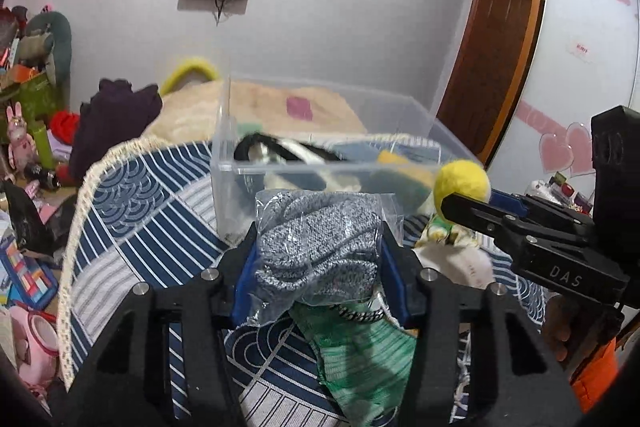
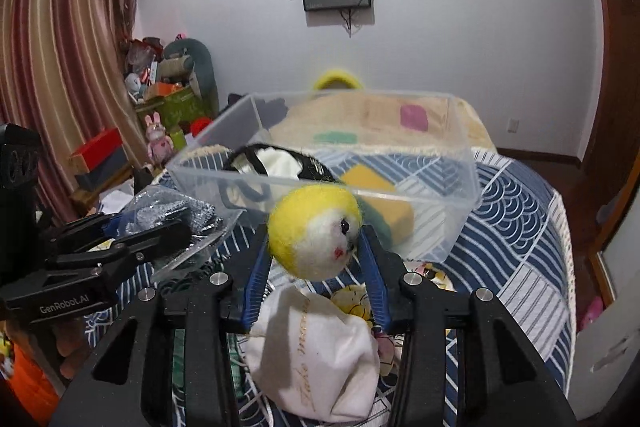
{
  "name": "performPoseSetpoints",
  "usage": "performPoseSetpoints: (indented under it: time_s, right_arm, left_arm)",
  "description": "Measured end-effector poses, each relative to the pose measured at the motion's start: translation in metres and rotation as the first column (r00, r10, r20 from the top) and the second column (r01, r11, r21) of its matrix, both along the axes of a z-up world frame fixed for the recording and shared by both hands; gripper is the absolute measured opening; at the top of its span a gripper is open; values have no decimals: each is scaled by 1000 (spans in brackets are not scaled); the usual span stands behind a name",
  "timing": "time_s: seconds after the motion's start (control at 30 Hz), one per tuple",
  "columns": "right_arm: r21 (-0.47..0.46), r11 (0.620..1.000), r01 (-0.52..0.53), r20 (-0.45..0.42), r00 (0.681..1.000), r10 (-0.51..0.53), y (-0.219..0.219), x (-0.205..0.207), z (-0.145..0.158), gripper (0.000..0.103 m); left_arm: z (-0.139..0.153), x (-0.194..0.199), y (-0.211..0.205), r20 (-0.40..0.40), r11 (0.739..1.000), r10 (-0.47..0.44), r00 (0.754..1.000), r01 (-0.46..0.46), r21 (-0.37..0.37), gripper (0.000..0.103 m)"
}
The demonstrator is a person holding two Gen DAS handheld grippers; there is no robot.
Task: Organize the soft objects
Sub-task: 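Lower the silver bag and doll into the box and release both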
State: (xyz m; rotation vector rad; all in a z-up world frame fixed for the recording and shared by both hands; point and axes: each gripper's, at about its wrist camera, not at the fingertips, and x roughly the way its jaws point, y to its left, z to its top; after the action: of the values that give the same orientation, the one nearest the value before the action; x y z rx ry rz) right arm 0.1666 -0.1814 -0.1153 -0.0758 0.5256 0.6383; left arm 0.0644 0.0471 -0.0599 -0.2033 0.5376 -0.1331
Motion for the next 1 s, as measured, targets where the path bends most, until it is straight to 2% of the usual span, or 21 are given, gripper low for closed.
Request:
performPoseSetpoints:
  time_s: [0.23,0.53,0.73,1.0]
  right_arm:
    - [28,999,25,62,998,-27,-8,-8,18,40]
    - [43,995,86,123,988,-91,-17,-2,37,40]
    - [25,993,119,115,986,-121,-11,20,35,40]
    - [-36,990,136,52,990,-134,2,43,14,40]
  left_arm:
    - [24,-5,4,74,1000,17,997,-18,14,53]
    - [42,19,-1,111,999,35,993,-39,37,53]
    - [37,54,-2,76,997,63,995,-67,44,53]
    - [23,84,-12,20,996,42,999,-43,71,53]
